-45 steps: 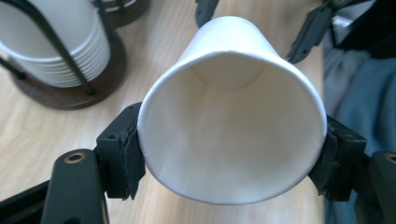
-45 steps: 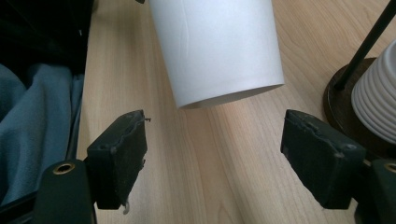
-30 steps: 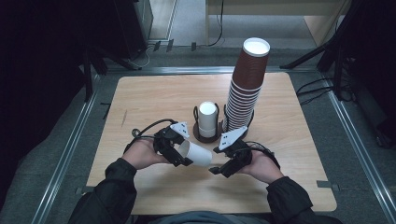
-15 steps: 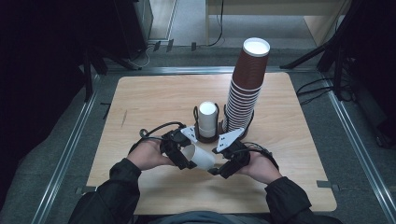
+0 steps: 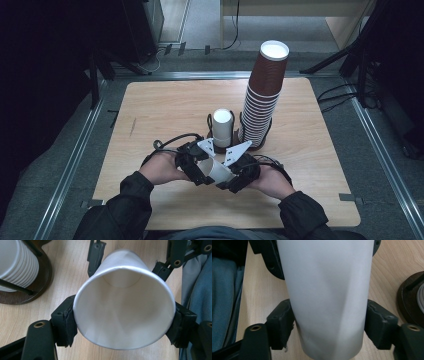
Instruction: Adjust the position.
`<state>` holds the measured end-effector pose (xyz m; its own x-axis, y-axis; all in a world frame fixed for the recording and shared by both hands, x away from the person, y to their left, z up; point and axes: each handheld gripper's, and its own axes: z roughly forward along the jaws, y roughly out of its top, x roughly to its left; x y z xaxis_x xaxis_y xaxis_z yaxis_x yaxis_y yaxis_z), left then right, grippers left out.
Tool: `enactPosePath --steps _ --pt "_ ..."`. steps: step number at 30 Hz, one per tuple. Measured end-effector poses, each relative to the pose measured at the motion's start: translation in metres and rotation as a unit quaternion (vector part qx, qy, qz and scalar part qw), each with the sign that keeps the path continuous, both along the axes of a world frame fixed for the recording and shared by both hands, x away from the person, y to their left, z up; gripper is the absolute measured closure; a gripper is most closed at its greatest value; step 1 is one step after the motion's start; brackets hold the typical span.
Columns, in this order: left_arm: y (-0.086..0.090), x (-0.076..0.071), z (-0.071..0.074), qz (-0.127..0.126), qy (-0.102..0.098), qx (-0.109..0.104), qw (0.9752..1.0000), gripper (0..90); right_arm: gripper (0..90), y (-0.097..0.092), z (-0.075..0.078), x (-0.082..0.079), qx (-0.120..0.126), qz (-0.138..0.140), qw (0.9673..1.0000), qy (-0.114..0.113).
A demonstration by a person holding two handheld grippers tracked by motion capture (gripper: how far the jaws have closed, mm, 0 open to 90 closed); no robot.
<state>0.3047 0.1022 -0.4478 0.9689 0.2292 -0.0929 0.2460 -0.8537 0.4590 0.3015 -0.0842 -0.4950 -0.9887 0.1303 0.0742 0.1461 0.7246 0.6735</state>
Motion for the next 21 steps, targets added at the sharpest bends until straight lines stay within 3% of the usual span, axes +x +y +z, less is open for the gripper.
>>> enactPosePath --steps 8,14,21 --pt "0.000 0.000 -0.002 -0.002 0.001 0.003 1.0000 19.3 32.7 0.001 -0.001 -0.001 -0.004 0.013 0.9999 -0.006" --pt "0.006 0.001 0.000 0.010 0.000 -0.016 0.9998 10.0 32.5 -0.003 0.002 0.001 0.000 0.005 1.0000 -0.008" --pt "0.023 0.004 0.002 0.027 0.002 -0.050 0.9984 10.1 32.4 -0.013 0.007 0.006 0.012 -0.010 0.9998 -0.007"
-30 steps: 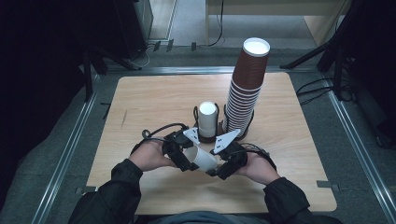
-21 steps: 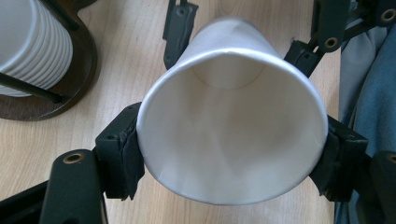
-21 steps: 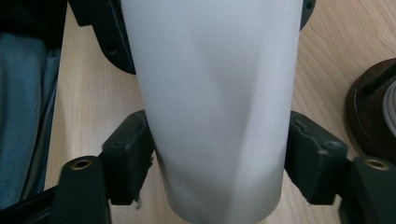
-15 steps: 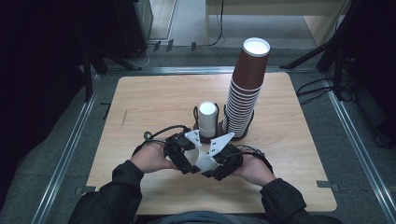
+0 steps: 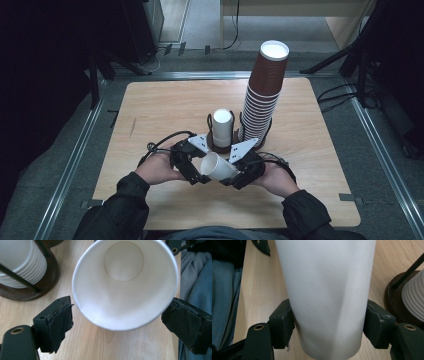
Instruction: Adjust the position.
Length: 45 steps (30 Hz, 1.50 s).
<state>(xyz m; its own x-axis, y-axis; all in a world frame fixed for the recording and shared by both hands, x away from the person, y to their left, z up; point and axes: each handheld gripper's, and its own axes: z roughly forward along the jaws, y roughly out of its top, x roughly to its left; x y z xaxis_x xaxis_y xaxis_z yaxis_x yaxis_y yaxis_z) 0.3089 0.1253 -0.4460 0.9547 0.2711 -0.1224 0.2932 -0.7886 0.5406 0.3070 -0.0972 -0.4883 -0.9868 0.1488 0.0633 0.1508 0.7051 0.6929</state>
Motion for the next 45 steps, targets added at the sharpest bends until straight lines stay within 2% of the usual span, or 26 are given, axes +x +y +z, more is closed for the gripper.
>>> enactPosePath --steps 5,10,13,15,21,25,29,32,33,35,36,39,45 --pt "0.014 0.000 -0.002 0.015 0.007 -0.023 0.9996 10.1 32.4 -0.004 0.002 0.001 0.005 -0.002 1.0000 -0.002" --pt "0.020 0.000 -0.005 0.019 0.009 -0.037 0.9991 10.1 32.4 -0.006 0.003 0.001 0.009 -0.005 0.9999 -0.005" --pt "0.019 0.001 -0.006 0.022 0.017 -0.071 0.9971 10.1 32.4 -0.008 0.004 0.002 0.013 -0.006 0.9999 -0.003" --pt "0.018 0.000 -0.006 0.022 0.015 -0.083 0.9962 10.1 32.4 -0.009 0.005 0.002 0.017 -0.007 0.9998 -0.006" --pt "0.015 0.000 -0.005 0.029 0.011 -0.131 0.9909 10.1 32.4 -0.009 0.006 0.002 0.031 -0.005 0.9995 -0.003" --pt "0.010 0.000 -0.005 0.026 0.020 -0.168 0.9853 10.1 32.4 -0.010 0.008 0.002 0.046 -0.004 0.9989 0.006" --pt "0.004 0.000 -0.006 0.021 0.022 -0.176 0.9839 10.2 32.4 -0.010 0.009 0.002 0.059 -0.005 0.9982 0.012" --pt "0.003 0.000 -0.006 0.024 0.024 -0.193 0.9806 10.9 32.3 -0.010 0.010 0.002 0.067 -0.004 0.9976 0.019" --pt "0.003 0.000 -0.006 0.024 0.024 -0.193 0.9806 12.7 32.3 -0.010 0.010 0.002 0.067 -0.004 0.9976 0.019" --pt "0.003 0.001 -0.004 0.027 0.023 -0.208 0.9774 13.5 32.4 -0.010 0.011 0.002 0.077 -0.005 0.9967 0.024" --pt "0.003 0.001 -0.004 0.028 0.019 -0.211 0.9770 13.8 32.4 -0.010 0.011 0.003 0.080 -0.005 0.9965 0.023" --pt "0.003 0.001 -0.004 0.030 0.010 -0.211 0.9769 18.6 32.6 -0.011 0.011 0.003 0.084 -0.006 0.9962 0.024" --pt "0.005 0.001 -0.003 0.025 0.011 -0.207 0.9779 23.5 32.8 -0.011 0.012 0.004 0.083 -0.006 0.9962 0.025"
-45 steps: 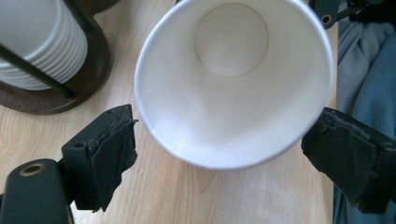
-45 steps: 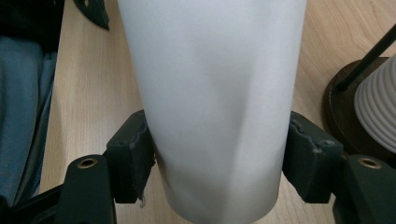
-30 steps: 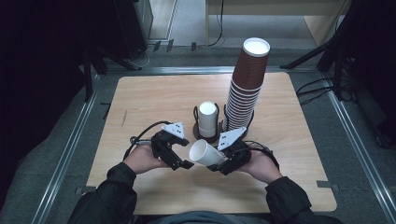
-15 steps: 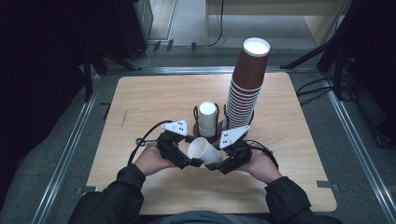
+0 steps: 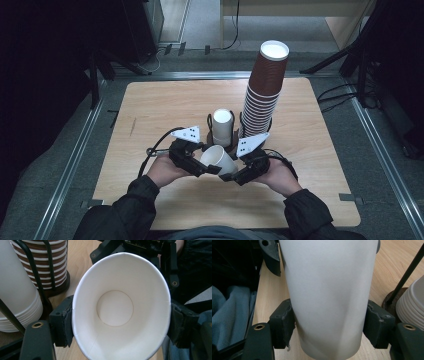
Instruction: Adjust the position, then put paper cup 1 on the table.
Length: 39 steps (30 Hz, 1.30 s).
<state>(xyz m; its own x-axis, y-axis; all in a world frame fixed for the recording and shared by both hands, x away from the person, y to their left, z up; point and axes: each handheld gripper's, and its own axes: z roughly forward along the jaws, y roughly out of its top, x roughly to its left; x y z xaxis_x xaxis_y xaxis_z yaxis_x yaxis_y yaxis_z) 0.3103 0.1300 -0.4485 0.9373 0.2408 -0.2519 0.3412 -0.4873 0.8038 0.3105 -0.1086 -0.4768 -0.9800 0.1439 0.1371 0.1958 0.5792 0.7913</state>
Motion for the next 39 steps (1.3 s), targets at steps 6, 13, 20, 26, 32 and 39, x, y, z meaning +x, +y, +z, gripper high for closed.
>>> enactPosePath --steps 6,13,20,26,32,39 --pt "0.008 0.001 0.004 0.008 -0.005 0.032 0.9994 23.5 21.2 0.002 -0.003 0.000 -0.029 -0.001 0.9995 0.010" --pt "0.016 0.002 0.005 0.037 -0.015 0.063 0.9972 23.5 20.9 -0.003 -0.004 0.000 -0.042 -0.017 0.9987 0.024" --pt "0.023 0.007 0.004 0.048 -0.004 0.087 0.9951 23.5 21.0 -0.011 -0.004 0.003 -0.046 -0.050 0.9971 0.036" --pt "0.031 0.010 0.004 0.061 -0.002 0.099 0.9932 23.5 22.1 -0.018 -0.002 0.005 -0.037 -0.065 0.9963 0.043" --pt "0.040 0.014 0.005 0.071 -0.002 0.111 0.9913 23.5 22.2 -0.025 -0.003 0.006 -0.037 -0.078 0.9957 0.033" --pt "0.048 0.017 0.003 0.083 -0.004 0.130 0.9880 23.4 22.2 -0.028 -0.004 0.008 -0.040 -0.088 0.9948 0.032"
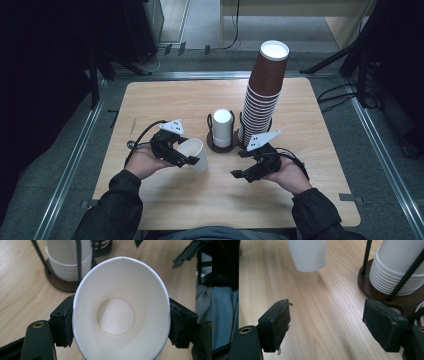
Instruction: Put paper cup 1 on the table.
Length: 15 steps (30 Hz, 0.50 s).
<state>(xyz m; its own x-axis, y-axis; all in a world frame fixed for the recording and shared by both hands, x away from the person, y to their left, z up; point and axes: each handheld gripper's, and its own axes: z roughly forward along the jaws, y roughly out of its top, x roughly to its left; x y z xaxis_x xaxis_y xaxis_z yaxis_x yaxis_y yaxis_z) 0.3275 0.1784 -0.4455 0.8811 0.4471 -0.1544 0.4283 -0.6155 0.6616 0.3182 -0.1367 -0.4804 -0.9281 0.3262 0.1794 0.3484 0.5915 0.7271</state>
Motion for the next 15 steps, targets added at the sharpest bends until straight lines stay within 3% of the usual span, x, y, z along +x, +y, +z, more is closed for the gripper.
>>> enactPosePath --steps 8,11,15 --pt "0.020 0.010 -0.004 0.031 0.002 0.020 0.9993 23.3 22.2 0.000 -0.001 0.000 -0.002 -0.001 1.0000 -0.004" --pt "0.025 0.014 -0.005 0.034 0.004 0.019 0.9992 23.3 22.2 0.000 -0.001 0.000 -0.004 -0.003 1.0000 -0.002" --pt "0.036 0.022 -0.007 0.055 -0.002 0.021 0.9982 23.3 22.5 -0.001 -0.002 -0.001 -0.006 -0.004 1.0000 -0.004"
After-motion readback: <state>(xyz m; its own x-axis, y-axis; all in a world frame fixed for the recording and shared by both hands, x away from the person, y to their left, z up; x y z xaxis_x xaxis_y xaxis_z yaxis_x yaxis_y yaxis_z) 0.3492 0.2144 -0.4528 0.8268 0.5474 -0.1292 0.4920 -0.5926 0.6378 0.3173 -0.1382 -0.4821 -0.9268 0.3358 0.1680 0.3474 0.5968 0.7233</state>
